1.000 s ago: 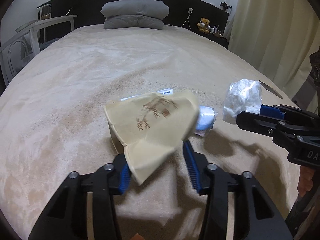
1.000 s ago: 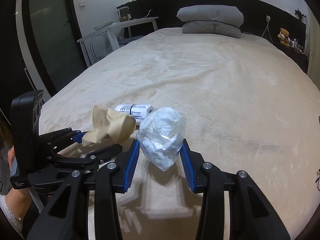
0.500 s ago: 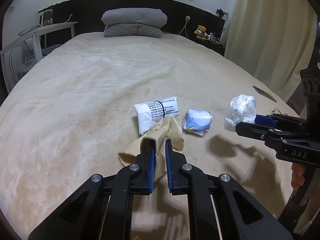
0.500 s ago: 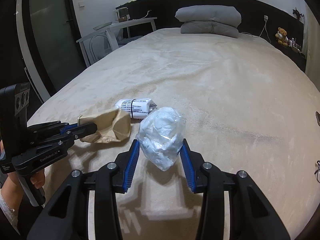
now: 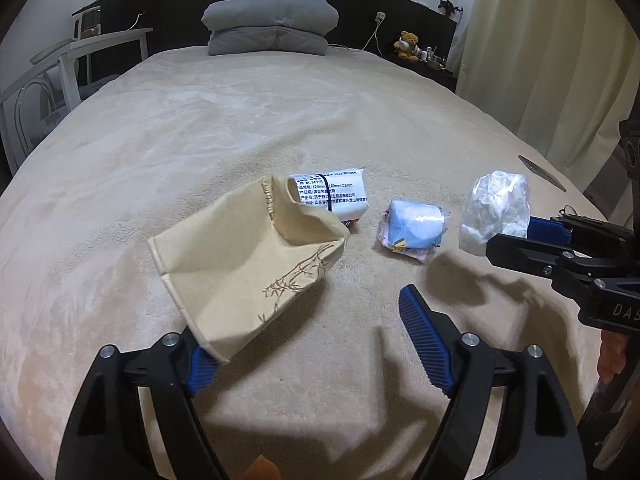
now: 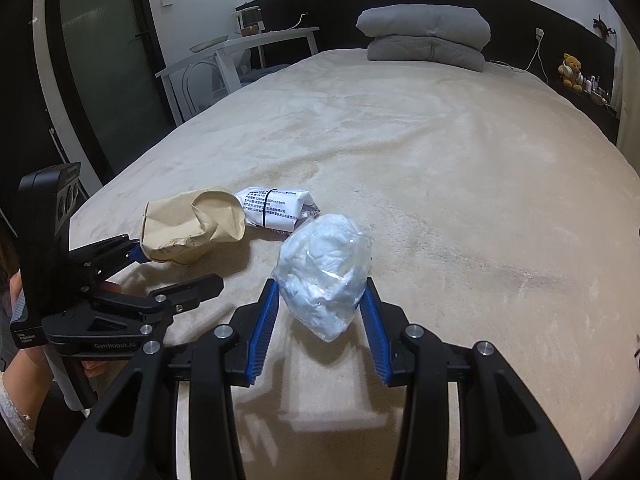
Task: Collect trash
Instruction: 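Lift the beige paper bag with the left gripper while the right gripper holds the white plastic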
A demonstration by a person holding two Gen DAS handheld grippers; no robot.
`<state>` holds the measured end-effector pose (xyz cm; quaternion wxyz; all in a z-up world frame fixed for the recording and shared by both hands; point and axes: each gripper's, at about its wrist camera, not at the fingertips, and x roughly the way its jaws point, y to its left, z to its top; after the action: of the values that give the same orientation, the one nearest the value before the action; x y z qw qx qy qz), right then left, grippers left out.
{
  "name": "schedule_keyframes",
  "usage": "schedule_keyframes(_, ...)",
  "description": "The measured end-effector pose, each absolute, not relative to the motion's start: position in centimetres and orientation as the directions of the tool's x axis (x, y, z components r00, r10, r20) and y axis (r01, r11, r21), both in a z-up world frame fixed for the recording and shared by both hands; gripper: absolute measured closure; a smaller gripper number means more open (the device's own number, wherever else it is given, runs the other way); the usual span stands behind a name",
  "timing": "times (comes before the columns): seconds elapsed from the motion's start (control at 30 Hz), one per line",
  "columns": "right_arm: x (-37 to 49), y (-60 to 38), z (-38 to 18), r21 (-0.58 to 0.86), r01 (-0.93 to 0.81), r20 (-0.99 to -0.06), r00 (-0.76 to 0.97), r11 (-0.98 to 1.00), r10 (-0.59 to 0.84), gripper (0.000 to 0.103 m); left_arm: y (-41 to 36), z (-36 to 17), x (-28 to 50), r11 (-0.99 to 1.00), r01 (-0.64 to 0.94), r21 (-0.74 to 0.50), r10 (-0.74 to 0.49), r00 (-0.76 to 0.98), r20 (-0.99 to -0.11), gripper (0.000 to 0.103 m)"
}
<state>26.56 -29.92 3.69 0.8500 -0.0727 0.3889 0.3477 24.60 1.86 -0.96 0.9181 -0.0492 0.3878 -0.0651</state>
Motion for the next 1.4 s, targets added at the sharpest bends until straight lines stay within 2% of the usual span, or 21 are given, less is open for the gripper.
schedule_keyframes(0.17,26.8,-30.0,3.7,0.155,-0.646,-0.710,0.453,0.747,0.539,0.061,2.9,-1.7,26.5,0.988,-0.005,-0.157,-0.113,0.674,-0.730,0.022)
schedule_keyframes(0.37,26.9,-30.0,3.7,0.157,-0.651,-0.715,0.443,0.743,0.540,0.061,5.6,-1.7,27.1,0.955,-0.061,-0.289,-0.172,0.682,-0.711,0.023)
schedule_keyframes(0.4,26.9,-30.0,3.7,0.155,-0.653,-0.716,0.443,0.742,0.540,0.061,6.0,-1.5,26.9,0.951,-0.071,-0.299,-0.170,0.690,-0.704,0.037)
schedule_keyframes(0.43,26.9,-29.9,3.7,0.155,-0.654,-0.716,0.442,0.740,0.541,0.061,6.3,-1.5,26.9,0.952,-0.081,-0.297,-0.162,0.688,-0.707,0.057)
schedule_keyframes(0.47,26.9,-29.9,3.7,0.156,-0.656,-0.716,0.440,0.738,0.542,0.061,6.7,-1.5,26.9,0.952,-0.090,-0.294,-0.156,0.682,-0.715,0.066)
schedule_keyframes(0.5,27.0,-29.9,3.7,0.157,-0.657,-0.716,0.439,0.737,0.543,0.061,7.0,-1.6,26.9,0.950,-0.097,-0.296,-0.155,0.678,-0.719,0.082)
schedule_keyframes(0.53,27.0,-29.8,3.6,0.157,-0.658,-0.716,0.438,0.736,0.544,0.061,7.3,-1.7,26.8,0.949,-0.104,-0.297,-0.151,0.677,-0.720,0.092)
schedule_keyframes(0.6,26.9,-29.7,3.5,0.155,-0.661,-0.718,0.435,0.734,0.543,0.061,8.0,-1.7,26.6,0.942,-0.115,-0.317,-0.158,0.681,-0.715,0.098)
schedule_keyframes(0.97,26.6,-29.5,3.3,0.134,-0.667,-0.723,0.440,0.733,0.533,0.061,7.6,1.2,24.0,0.950,-0.009,-0.312,-0.206,0.731,-0.651,0.100)
schedule_keyframes(1.4,23.9,-31.3,3.9,0.144,-0.646,-0.694,0.474,0.750,0.542,0.061,4.4,2.6,20.3,0.971,0.071,-0.229,-0.207,0.732,-0.649,0.099)
